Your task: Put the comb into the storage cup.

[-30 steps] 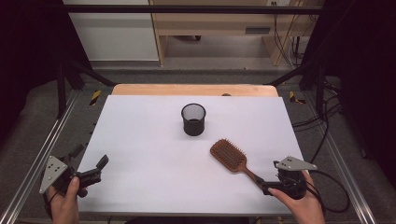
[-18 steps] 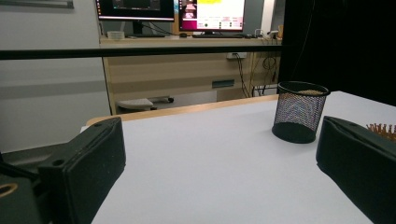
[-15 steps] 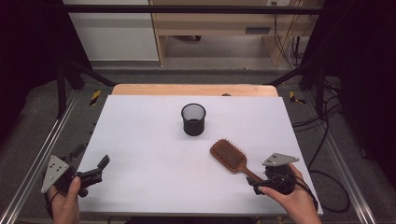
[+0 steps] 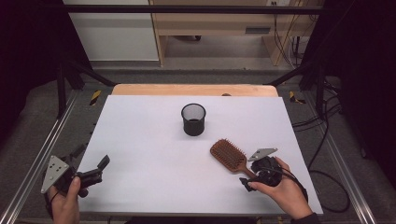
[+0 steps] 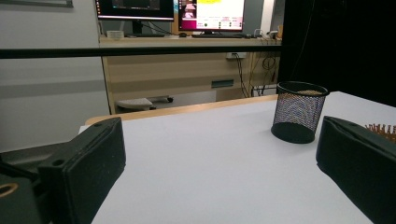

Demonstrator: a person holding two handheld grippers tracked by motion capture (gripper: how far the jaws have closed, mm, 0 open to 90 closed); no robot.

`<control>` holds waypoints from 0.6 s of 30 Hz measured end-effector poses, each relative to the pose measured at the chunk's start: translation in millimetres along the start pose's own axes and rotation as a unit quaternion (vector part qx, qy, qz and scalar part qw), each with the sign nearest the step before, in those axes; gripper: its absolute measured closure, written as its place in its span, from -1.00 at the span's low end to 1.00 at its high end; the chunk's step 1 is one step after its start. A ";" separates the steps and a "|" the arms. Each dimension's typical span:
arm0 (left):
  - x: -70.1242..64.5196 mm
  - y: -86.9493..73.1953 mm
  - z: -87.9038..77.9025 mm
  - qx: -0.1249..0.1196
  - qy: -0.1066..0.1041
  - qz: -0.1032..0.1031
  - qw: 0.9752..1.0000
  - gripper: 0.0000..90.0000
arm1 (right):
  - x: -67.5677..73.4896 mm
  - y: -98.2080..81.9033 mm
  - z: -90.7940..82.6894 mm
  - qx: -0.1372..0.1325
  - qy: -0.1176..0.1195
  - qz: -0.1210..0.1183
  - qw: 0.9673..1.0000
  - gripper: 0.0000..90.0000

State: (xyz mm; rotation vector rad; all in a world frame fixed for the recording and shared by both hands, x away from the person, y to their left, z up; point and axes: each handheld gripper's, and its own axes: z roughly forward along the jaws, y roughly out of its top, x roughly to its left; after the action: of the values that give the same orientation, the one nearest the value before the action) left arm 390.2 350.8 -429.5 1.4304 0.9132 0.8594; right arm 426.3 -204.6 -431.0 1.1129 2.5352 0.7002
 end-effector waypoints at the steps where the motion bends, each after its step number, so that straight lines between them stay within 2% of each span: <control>1: -0.2 0.1 0.0 0.000 0.000 0.000 1.000 -0.96 | -0.1 1.1 1.4 0.002 0.001 -0.001 1.000 -0.67; 9: -0.5 -0.4 0.7 0.001 -0.001 0.000 1.000 -0.96 | -5.5 10.6 12.2 0.024 0.007 -0.003 1.000 -0.62; 10: -0.6 -0.7 0.7 0.002 0.000 0.001 1.000 -0.96 | -7.3 13.0 15.7 0.033 0.007 -0.003 0.999 -0.57; 18: -1.4 -1.6 1.6 0.007 0.002 0.003 1.000 -0.96 | -13.5 16.1 25.3 0.048 0.012 0.006 0.999 -0.38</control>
State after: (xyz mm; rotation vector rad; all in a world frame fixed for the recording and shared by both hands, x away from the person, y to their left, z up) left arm 391.0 348.9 -431.2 1.4443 0.9190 0.8627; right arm 456.2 -197.3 -442.8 1.1567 2.6095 0.6054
